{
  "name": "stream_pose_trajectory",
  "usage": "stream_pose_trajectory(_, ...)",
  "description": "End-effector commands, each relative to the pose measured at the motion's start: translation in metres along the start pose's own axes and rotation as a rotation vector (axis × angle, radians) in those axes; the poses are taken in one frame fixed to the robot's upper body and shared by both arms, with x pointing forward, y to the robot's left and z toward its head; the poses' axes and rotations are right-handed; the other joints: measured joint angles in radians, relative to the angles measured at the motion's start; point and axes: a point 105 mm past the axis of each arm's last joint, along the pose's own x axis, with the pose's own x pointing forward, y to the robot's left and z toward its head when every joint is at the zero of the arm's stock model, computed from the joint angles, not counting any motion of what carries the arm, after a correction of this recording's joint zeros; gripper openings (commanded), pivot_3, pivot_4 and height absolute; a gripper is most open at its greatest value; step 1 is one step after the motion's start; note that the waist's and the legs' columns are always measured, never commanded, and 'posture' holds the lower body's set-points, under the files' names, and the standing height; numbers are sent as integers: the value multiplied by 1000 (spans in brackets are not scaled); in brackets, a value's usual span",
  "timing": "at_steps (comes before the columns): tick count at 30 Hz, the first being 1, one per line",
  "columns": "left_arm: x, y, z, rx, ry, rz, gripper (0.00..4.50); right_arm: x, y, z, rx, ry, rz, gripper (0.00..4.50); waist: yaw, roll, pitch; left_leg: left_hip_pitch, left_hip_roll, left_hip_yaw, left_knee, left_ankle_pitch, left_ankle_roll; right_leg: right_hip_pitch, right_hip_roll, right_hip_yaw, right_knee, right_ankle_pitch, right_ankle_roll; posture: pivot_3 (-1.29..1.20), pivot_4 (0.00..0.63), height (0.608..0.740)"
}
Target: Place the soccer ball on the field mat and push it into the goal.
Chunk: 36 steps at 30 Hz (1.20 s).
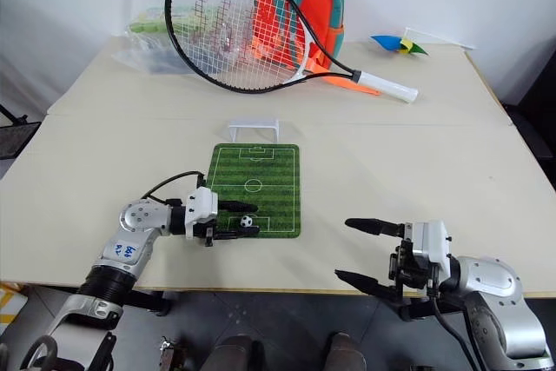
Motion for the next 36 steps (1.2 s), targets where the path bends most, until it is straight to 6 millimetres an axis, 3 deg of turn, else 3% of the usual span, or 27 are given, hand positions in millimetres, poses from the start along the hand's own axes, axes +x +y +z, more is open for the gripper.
stream_pose_trajectory(1,-12,4,23,62,-68,24,2391,5,3,5,-7,-26,17,4500,-1,0,0,0,0,0,0,0,0,0,0,0,0,0,0,0,150,740)
stream_pose_trajectory(12,-81,-17,56,29,-49,67,2391,8,4,0,15,-43,25,4500,-1,1,1,0,1,0,0,0,0,0,0,1,0,0,0,0,150,740)
stream_pose_trajectory(16,-90,-33,48,-47,-33,80,1594,9,0,1,-13,-60,12,4500,-1,2,1,0,0,-1,0,-1,0,0,0,1,0,0,0,0,150,740)
stream_pose_trajectory(21,-83,-60,22,-133,-16,63,41,8,-5,2,-62,-70,4,4500,-3,3,1,0,0,0,0,-1,0,0,0,1,-1,0,0,0,150,740)
stream_pose_trajectory(27,-65,-76,15,-166,-49,21,41,-1,-9,3,-127,-46,18,4500,0,3,1,0,0,0,0,-1,0,0,0,1,0,0,0,0,150,740)
stream_pose_trajectory(36,-32,-38,10,-172,-70,106,41,-1,-8,1,-109,-48,5,4500,-4,4,1,1,0,0,0,-1,0,0,0,1,0,0,0,0,150,740)
